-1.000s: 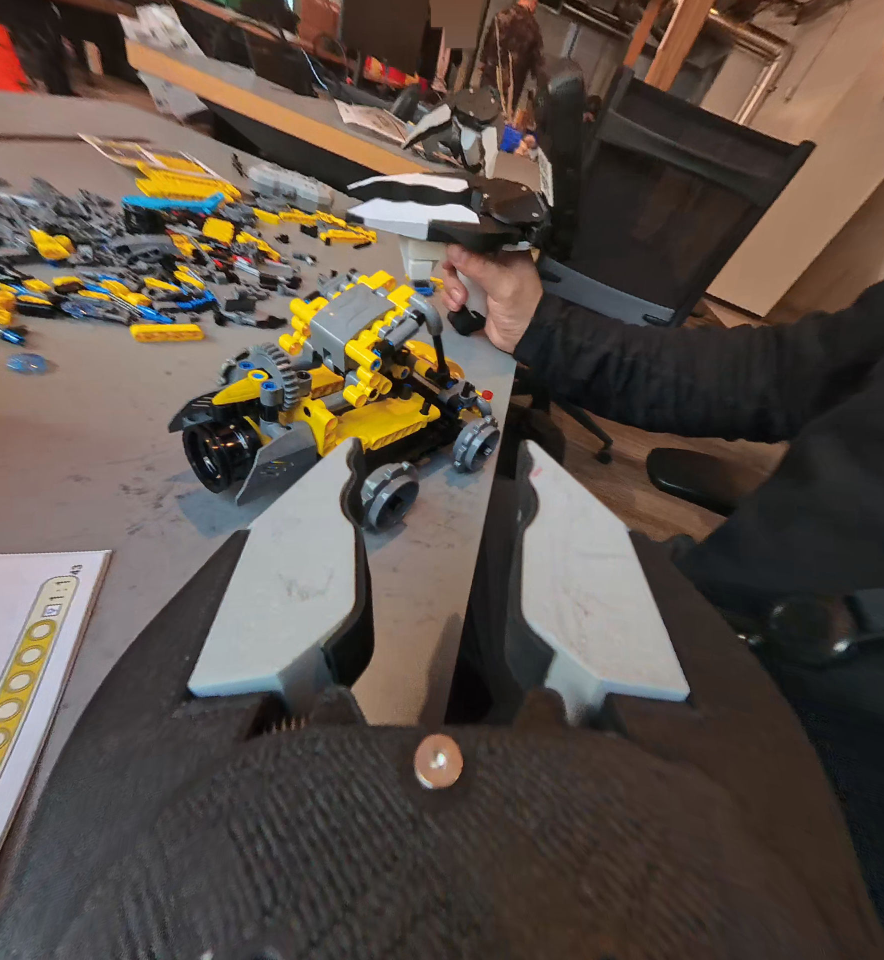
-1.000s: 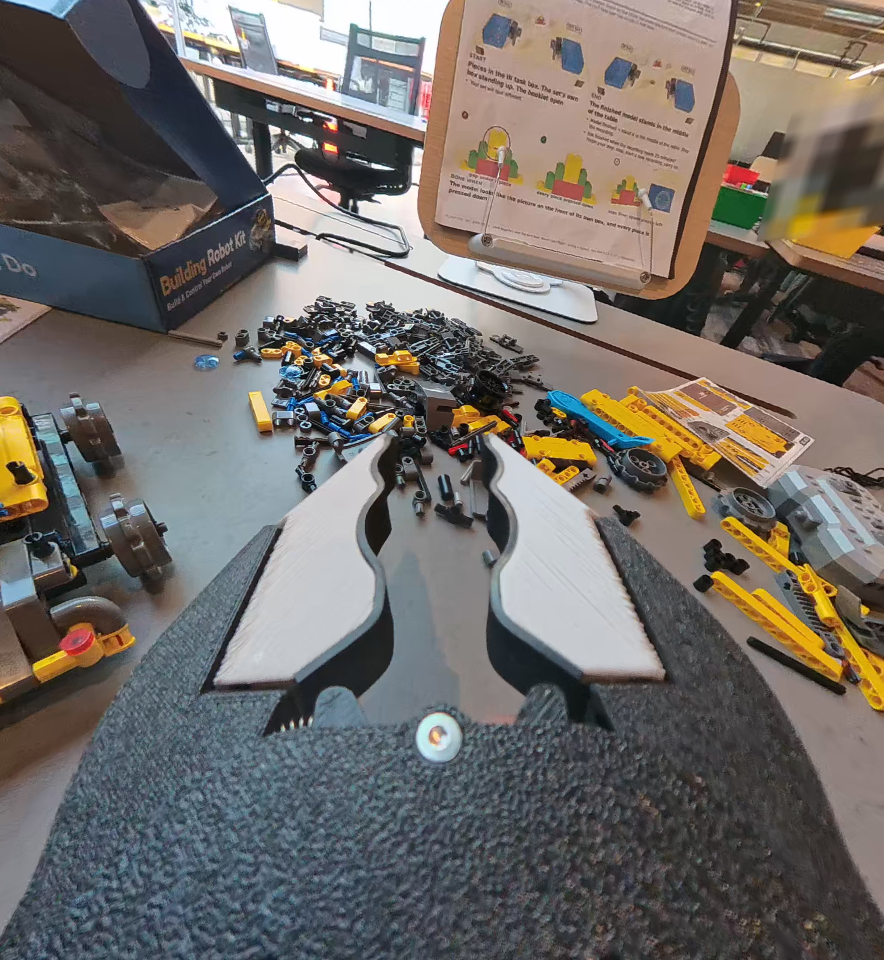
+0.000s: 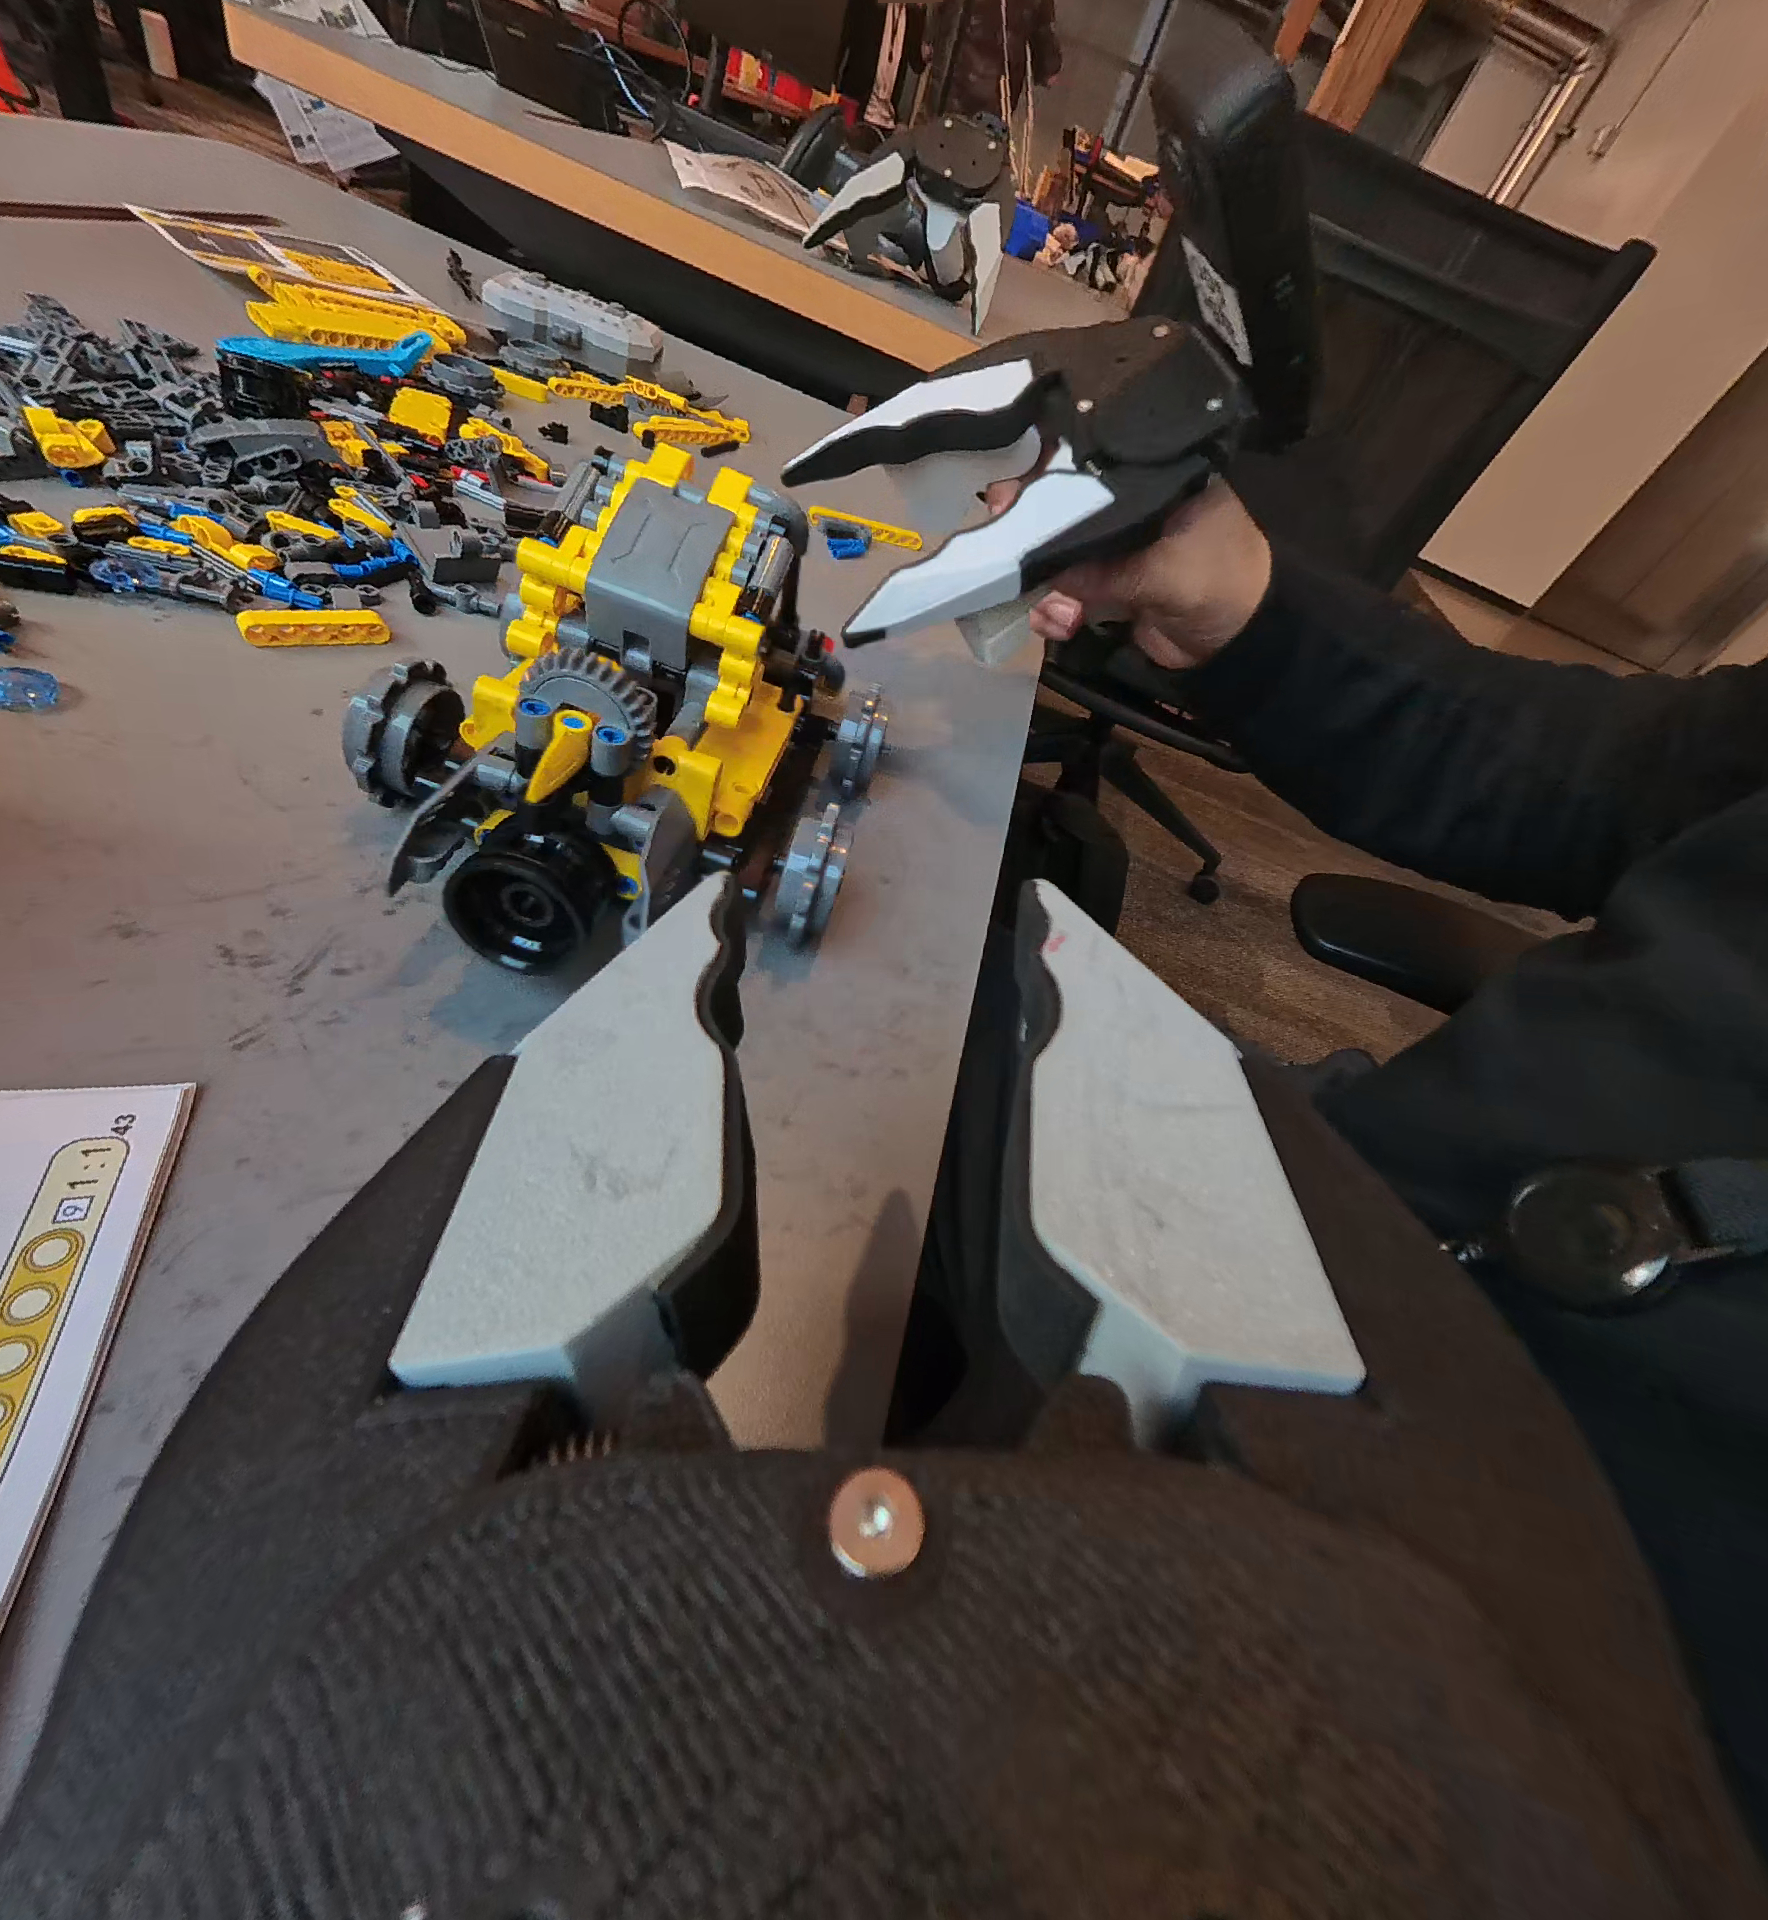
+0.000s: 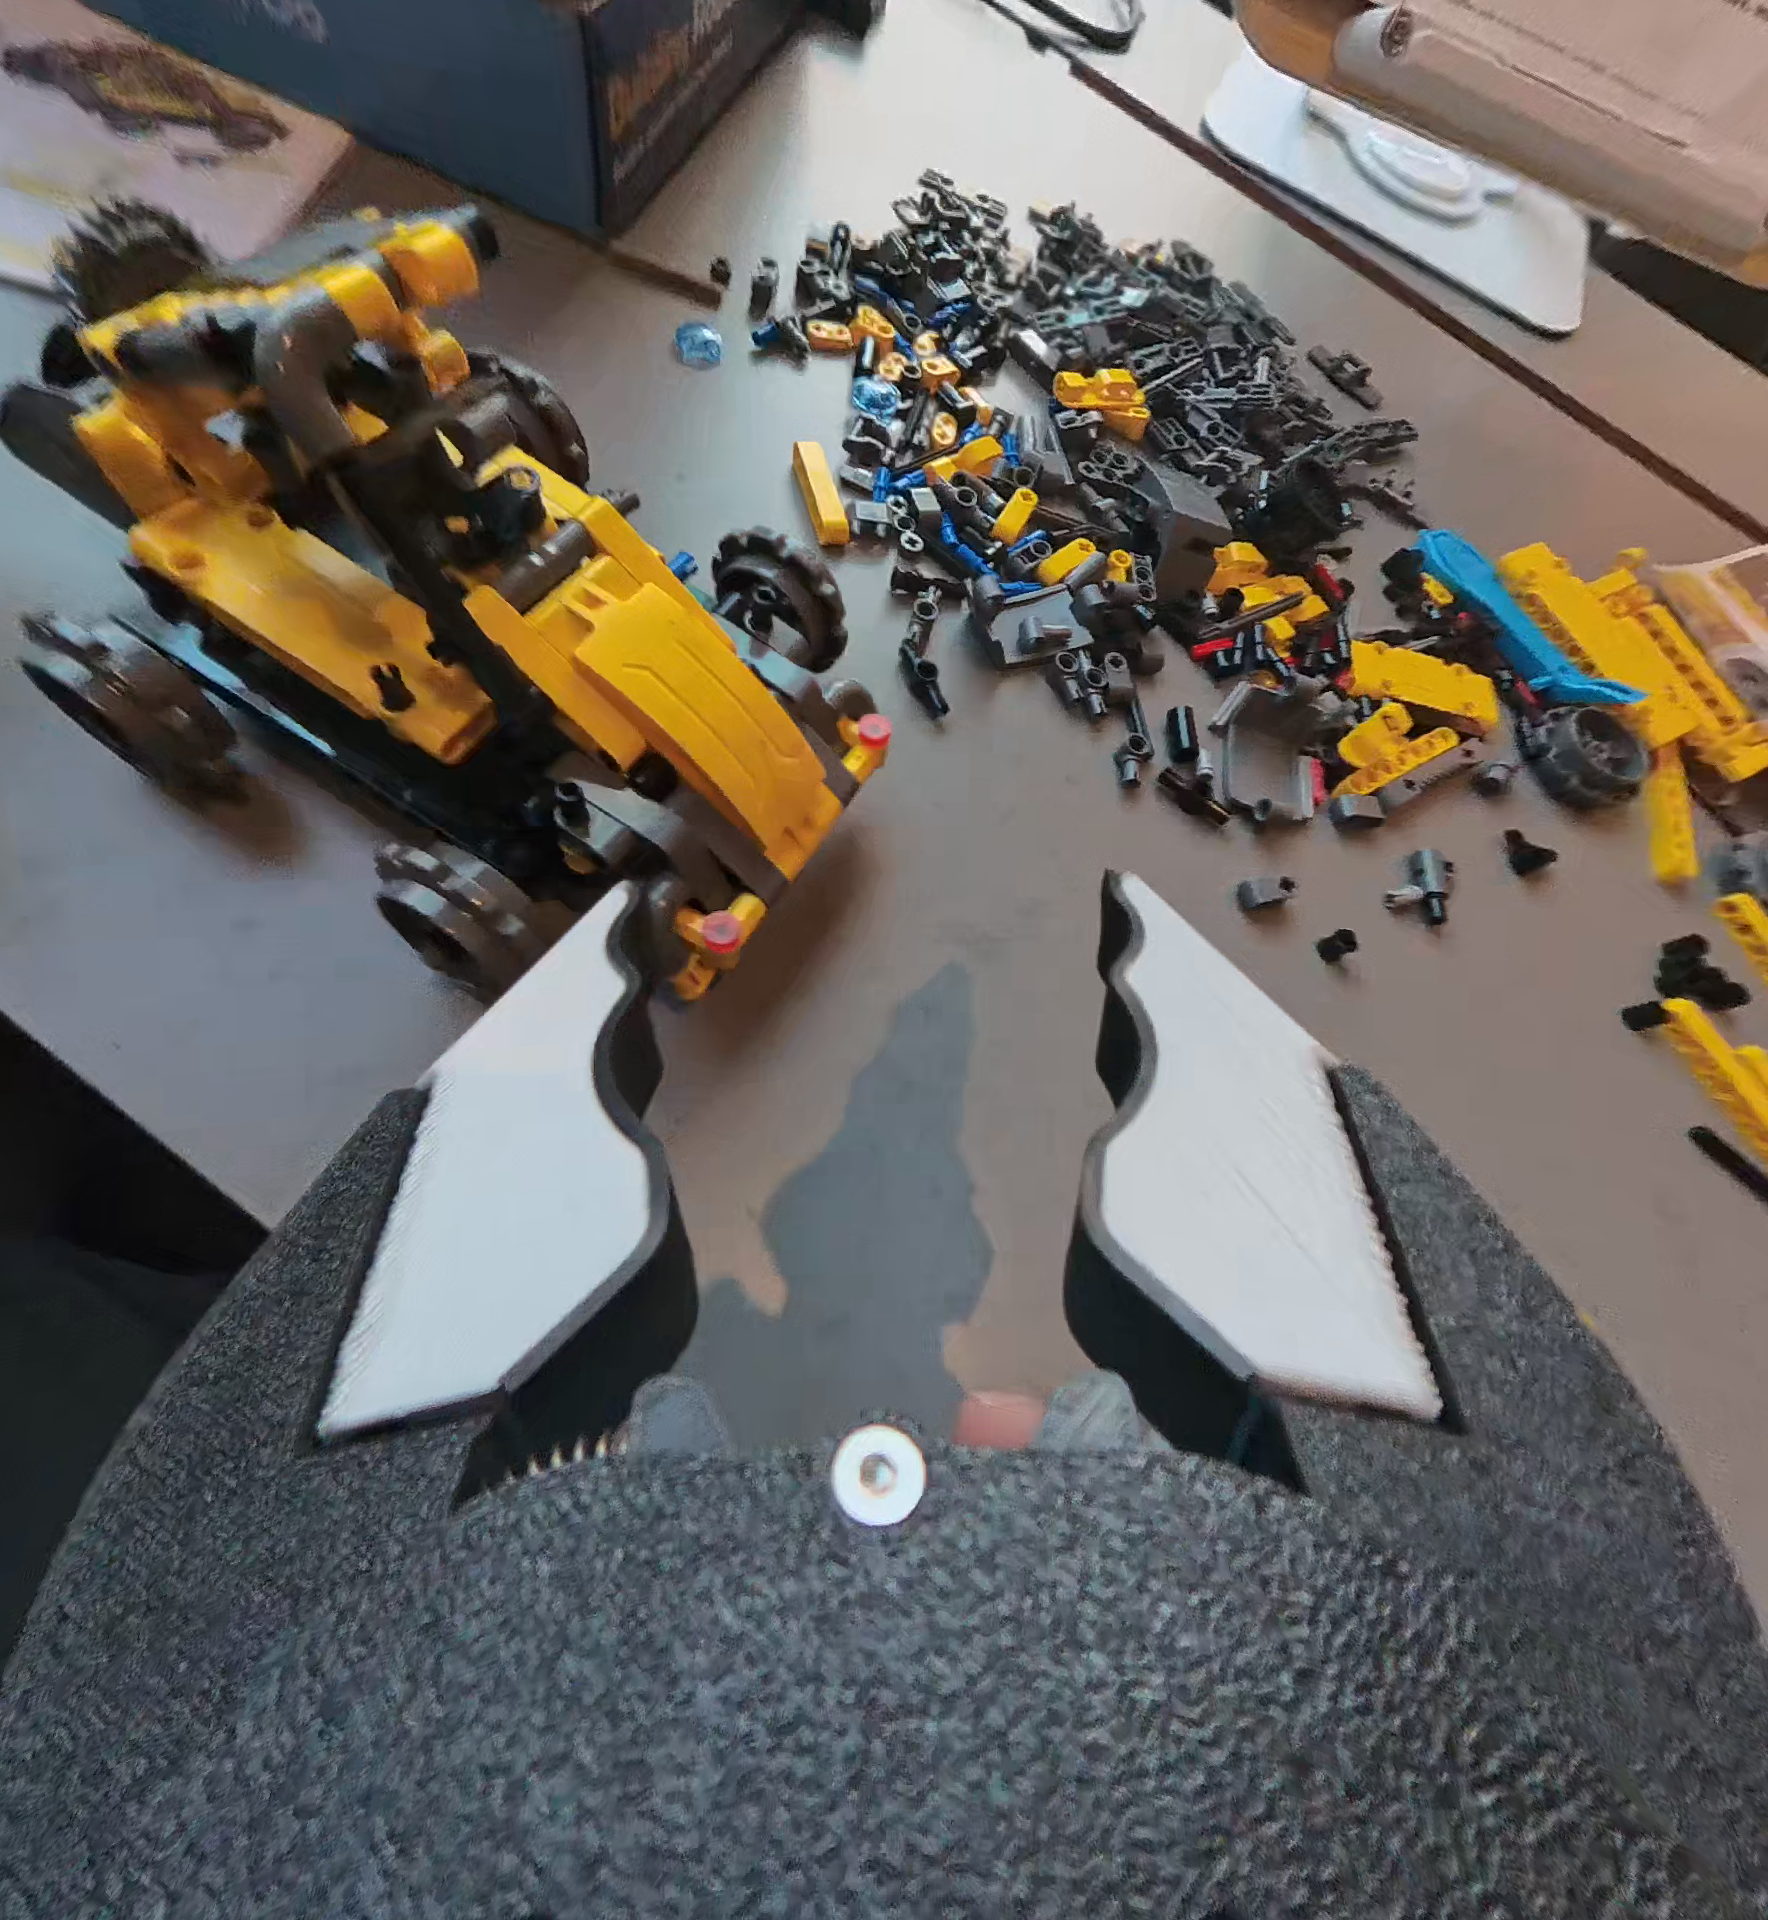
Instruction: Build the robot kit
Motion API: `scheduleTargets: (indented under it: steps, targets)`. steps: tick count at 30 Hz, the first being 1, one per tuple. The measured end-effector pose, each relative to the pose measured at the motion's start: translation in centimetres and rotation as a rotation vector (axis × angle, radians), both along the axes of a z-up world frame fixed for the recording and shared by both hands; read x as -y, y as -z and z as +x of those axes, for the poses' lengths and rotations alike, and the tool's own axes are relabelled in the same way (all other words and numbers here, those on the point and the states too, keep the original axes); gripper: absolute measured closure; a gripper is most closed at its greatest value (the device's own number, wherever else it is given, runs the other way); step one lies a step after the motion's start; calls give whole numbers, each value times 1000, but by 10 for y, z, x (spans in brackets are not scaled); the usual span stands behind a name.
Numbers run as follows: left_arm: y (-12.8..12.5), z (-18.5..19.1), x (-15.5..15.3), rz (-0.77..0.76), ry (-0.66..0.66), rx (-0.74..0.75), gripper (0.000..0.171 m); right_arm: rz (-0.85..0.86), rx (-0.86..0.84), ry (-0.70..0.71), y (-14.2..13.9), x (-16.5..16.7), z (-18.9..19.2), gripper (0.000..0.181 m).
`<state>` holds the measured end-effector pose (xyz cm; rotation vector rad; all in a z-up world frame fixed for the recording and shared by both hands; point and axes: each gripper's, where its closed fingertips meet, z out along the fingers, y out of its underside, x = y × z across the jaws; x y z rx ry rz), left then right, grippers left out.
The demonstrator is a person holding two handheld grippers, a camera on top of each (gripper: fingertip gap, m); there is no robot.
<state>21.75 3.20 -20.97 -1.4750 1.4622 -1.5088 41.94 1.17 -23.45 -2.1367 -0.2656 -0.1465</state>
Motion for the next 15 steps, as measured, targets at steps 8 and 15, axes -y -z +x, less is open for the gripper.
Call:
scheduleTargets:
  steps: [8, 15]
  targets:
    - [-2, -1, 1, 13, 1, 16, 122, 95, -190, 67, -14, 15, 17, 116]
    - [-2, -1, 1, 18, 0, 17, 122, 121, -400, 11, -11, 45, -5, 181]
